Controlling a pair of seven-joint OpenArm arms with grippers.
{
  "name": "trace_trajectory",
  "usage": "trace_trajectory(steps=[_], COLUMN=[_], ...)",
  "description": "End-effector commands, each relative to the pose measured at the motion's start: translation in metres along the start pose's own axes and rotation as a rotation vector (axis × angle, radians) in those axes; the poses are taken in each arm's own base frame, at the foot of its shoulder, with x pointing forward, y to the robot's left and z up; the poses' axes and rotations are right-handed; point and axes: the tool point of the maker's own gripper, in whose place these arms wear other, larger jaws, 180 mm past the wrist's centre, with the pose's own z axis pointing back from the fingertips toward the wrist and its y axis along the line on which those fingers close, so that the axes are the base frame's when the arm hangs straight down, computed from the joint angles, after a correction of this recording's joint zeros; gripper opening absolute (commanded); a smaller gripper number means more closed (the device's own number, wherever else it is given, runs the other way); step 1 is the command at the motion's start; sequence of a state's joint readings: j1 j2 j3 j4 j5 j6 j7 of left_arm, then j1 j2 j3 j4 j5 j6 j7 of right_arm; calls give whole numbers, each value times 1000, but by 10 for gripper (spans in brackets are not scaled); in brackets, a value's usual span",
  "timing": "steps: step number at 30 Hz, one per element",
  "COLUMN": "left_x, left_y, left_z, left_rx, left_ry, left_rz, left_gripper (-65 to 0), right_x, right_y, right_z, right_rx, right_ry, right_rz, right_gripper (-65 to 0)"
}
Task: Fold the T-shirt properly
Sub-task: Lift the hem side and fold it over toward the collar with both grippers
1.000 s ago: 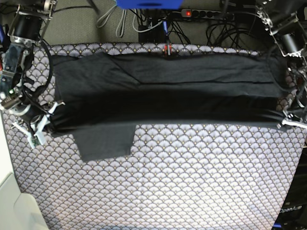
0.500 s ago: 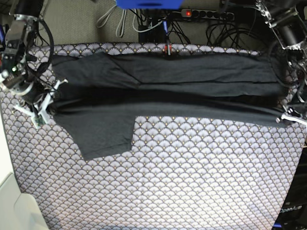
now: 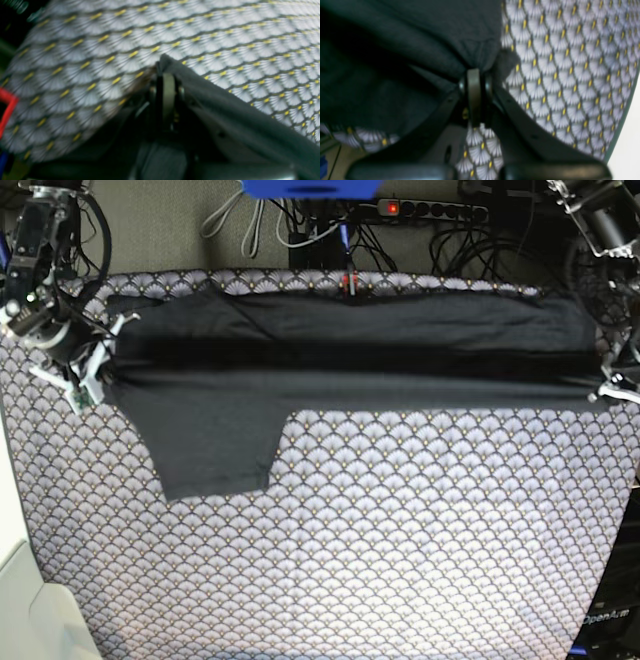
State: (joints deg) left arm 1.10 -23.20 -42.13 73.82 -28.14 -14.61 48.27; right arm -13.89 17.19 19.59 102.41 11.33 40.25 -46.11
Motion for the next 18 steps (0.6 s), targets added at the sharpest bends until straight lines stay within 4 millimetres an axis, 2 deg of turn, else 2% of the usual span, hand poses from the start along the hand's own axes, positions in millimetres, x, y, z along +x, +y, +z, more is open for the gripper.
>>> trace_trajectory(steps=[1, 5, 11, 18], left_x=[27, 26, 9, -9], left_y=[2, 2, 6, 17], left_z=[8, 15, 16, 18], left_rx=[5, 12, 22, 43], left_ry=[-55, -19, 23, 65], left_rz=[-21, -33, -41, -49], left_gripper=[-645, -645, -645, -645], right_x=[12, 10, -13, -24], right_y=[-9, -11, 7, 24], right_z=[5, 6, 6, 5], right_rx=[-23, -26, 19, 65], right_ry=[-39, -33, 24, 21], right_rz=[14, 22, 31, 26], right_gripper=[-640, -640, -640, -640])
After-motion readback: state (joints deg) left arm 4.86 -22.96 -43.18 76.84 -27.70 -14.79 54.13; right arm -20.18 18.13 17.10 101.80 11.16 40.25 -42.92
